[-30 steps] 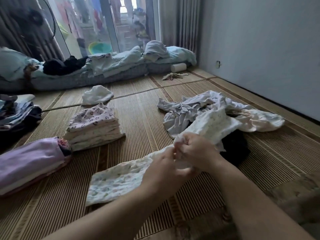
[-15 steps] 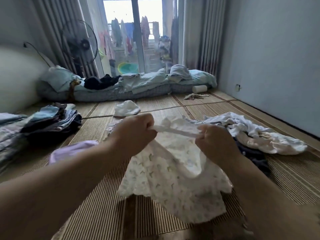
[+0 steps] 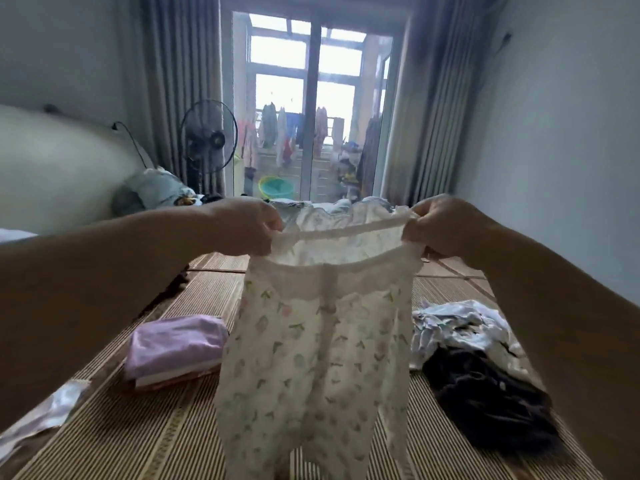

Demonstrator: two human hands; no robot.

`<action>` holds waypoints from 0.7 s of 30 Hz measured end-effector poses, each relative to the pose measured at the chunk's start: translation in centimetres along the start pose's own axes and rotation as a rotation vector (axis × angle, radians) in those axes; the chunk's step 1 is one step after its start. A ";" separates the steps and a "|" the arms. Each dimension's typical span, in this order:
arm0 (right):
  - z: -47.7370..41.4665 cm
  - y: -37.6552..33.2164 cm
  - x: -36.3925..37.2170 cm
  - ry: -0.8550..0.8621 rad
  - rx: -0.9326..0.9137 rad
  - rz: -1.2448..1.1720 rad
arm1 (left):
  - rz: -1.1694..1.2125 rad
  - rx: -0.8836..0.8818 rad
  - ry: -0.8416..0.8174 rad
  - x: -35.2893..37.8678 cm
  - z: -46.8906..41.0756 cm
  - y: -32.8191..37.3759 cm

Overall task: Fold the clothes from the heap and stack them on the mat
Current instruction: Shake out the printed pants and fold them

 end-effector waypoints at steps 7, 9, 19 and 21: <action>1.4 -1.9 -0.4 -0.122 0.058 -0.455 | 0.979 -0.076 0.120 -1.4 2.1 -2.6; 1.8 -2.3 0.7 -0.063 0.083 -0.565 | 1.012 -0.018 0.097 -0.8 2.9 -2.9; 4.0 -0.9 0.9 -0.092 -0.289 0.357 | 0.073 0.177 0.039 -1.7 5.4 -5.6; 4.3 -0.2 1.2 -0.150 -0.319 0.458 | -0.013 0.193 0.083 -2.0 5.9 -5.8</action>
Point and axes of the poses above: each hand's wrist, its own z-axis away from the middle knuckle, its own x-axis out of the palm, y = z × x, the point moved 1 cm from there along -z, towards the middle knuckle, and after that the axes turned 14 degrees about z, right-handed, at the moved point
